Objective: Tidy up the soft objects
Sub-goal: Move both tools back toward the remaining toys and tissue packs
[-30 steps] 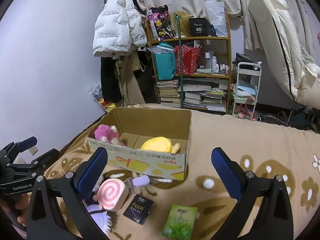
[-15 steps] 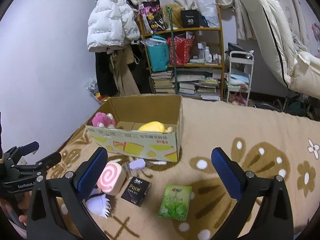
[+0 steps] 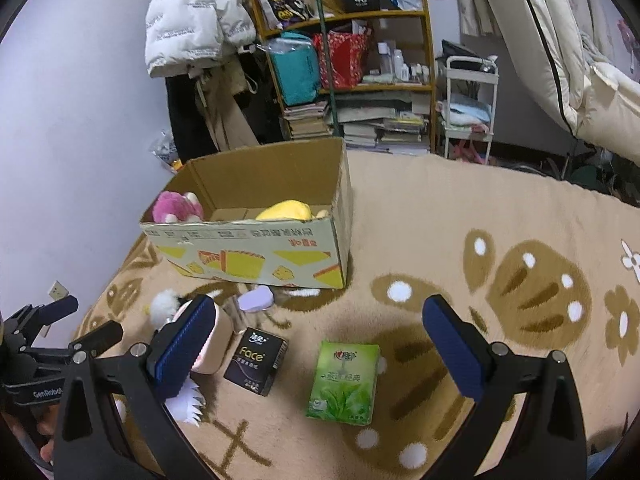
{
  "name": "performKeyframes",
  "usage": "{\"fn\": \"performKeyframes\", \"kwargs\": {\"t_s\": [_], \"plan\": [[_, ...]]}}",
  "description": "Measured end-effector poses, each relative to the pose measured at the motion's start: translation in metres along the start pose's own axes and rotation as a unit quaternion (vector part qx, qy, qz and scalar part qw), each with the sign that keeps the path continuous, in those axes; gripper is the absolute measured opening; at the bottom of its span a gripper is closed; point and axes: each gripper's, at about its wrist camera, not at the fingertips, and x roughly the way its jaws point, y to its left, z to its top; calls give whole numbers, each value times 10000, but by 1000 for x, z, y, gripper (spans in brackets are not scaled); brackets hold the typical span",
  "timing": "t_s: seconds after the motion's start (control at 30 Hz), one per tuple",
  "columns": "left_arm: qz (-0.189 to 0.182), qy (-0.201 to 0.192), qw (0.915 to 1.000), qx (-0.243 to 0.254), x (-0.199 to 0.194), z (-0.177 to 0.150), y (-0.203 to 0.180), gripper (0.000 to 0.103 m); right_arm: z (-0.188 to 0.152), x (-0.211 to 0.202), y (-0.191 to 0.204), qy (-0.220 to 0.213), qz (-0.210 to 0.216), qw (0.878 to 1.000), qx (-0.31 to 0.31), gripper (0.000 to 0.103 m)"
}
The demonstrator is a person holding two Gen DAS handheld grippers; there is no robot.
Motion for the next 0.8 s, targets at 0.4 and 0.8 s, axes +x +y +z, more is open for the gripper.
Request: {"fn": "performKeyframes", "kwargs": {"t_s": [0.4,0.8], "plan": [[-318,671,9971,176,35,-7,-11,99,-9,42,-14,647,-220,9970,374,103],[-437,1339,9894,347,67,-16,-21,99,-25,75,-19,1445,-199,9880,503,103]]}}
